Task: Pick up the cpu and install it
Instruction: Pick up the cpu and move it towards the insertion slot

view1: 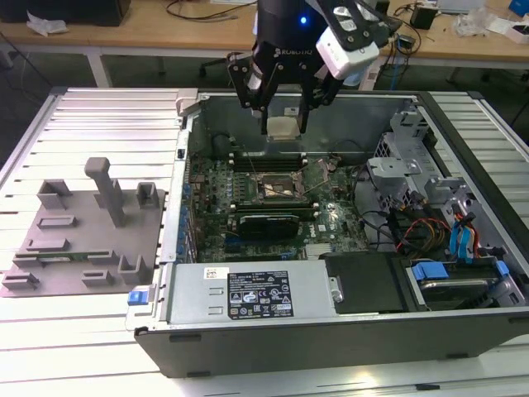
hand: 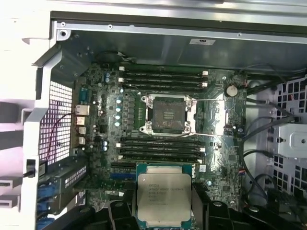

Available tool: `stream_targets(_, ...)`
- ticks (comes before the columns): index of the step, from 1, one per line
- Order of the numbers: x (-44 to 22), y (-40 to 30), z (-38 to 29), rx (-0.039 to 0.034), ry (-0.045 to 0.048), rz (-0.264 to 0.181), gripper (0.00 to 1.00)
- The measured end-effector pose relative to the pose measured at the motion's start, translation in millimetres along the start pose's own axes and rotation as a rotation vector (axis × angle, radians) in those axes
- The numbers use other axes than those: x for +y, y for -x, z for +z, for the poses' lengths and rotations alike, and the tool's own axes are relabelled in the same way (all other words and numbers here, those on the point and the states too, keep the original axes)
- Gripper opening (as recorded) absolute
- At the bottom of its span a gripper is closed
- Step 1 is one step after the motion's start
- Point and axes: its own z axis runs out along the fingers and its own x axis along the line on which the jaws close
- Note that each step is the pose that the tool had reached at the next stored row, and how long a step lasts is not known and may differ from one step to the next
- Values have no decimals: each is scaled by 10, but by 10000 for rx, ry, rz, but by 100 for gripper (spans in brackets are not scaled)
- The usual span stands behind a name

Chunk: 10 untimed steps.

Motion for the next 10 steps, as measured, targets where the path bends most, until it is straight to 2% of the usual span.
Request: stream_targets(10, 30, 36, 213, 0, -1, 0, 55)
